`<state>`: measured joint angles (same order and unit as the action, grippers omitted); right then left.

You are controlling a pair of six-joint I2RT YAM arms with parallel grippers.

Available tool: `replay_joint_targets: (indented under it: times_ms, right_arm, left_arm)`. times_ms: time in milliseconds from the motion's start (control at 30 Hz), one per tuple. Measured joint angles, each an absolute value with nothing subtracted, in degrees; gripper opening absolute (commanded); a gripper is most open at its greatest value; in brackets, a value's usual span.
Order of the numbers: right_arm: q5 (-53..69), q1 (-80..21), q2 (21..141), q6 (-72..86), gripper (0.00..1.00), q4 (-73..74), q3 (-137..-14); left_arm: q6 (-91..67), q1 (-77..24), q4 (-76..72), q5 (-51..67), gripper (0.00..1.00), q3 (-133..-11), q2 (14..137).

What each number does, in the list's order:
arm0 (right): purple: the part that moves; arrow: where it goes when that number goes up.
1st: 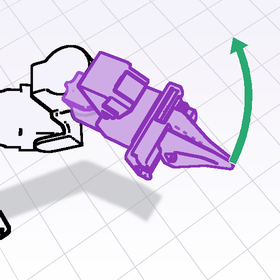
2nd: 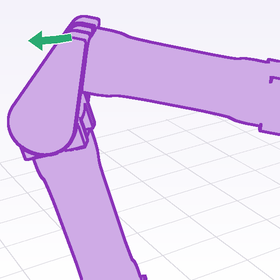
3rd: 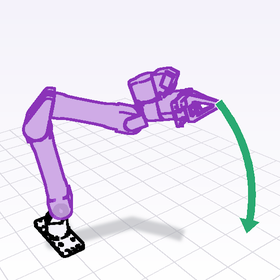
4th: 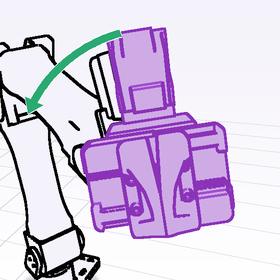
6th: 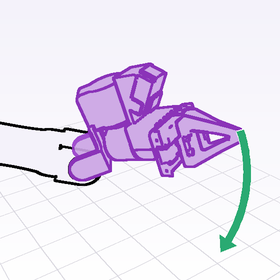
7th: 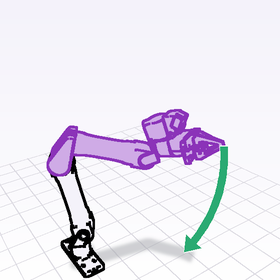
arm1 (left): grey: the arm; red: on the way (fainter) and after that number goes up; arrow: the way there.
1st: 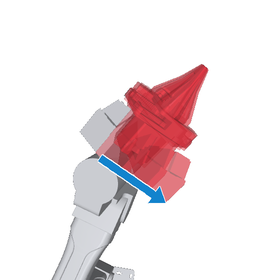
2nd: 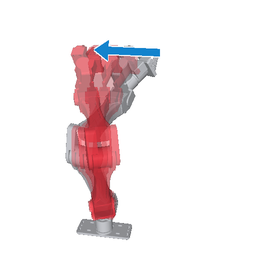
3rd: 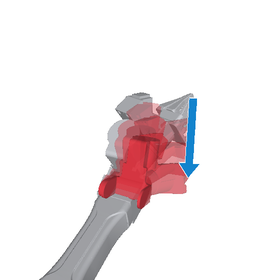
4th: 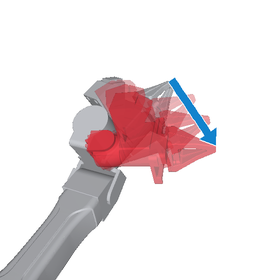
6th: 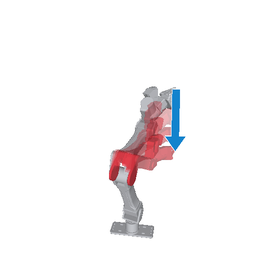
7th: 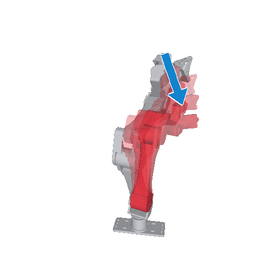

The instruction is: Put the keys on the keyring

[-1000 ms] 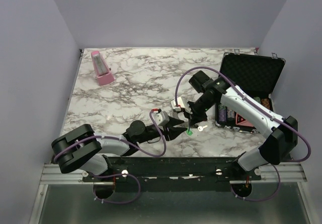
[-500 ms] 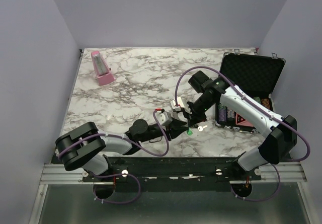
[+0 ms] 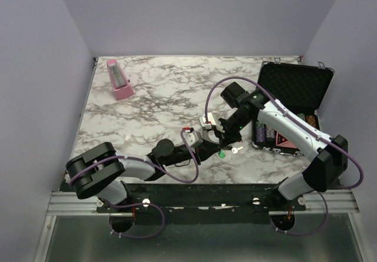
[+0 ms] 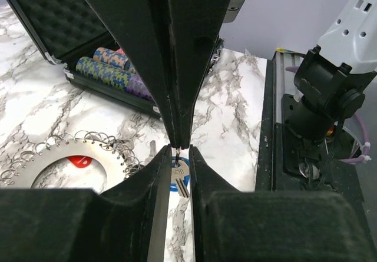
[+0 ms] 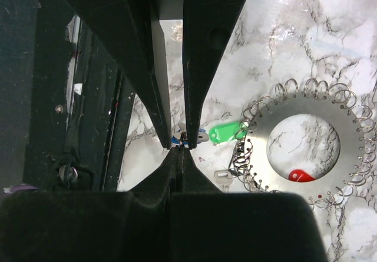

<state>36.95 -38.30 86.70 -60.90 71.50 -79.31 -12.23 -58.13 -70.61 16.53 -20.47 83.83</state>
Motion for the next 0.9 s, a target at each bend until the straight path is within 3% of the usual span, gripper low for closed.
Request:
replay_joint_targets:
  times_ms: [167, 367, 700, 900]
  right_arm:
    - [36.95, -38.3, 86.7, -60.9, 0.01, 71.72, -79.35]
    - [36.91, -38.3, 86.7, -60.93, 0.01, 71.94, -79.35]
    - [36.95, -38.3, 86.7, -60.93, 0.01, 72.07, -79.35]
    - [37.65, -38.3, 86.7, -60.62, 0.3, 72.05, -79.35]
  left_arm:
    - [-11.7, -58.13, -70.48, 16.56, 0.1, -20.47, 83.83]
    - [-11.35, -58.11, -70.15, 16.58, 0.0, -20.47, 83.83]
    - [-11.25, -57.8, -70.02, 17.26, 0.0, -20.49, 83.83]
    - [-13.04, -57.8, -70.65, 16.19, 0.0, -19.92, 83.55]
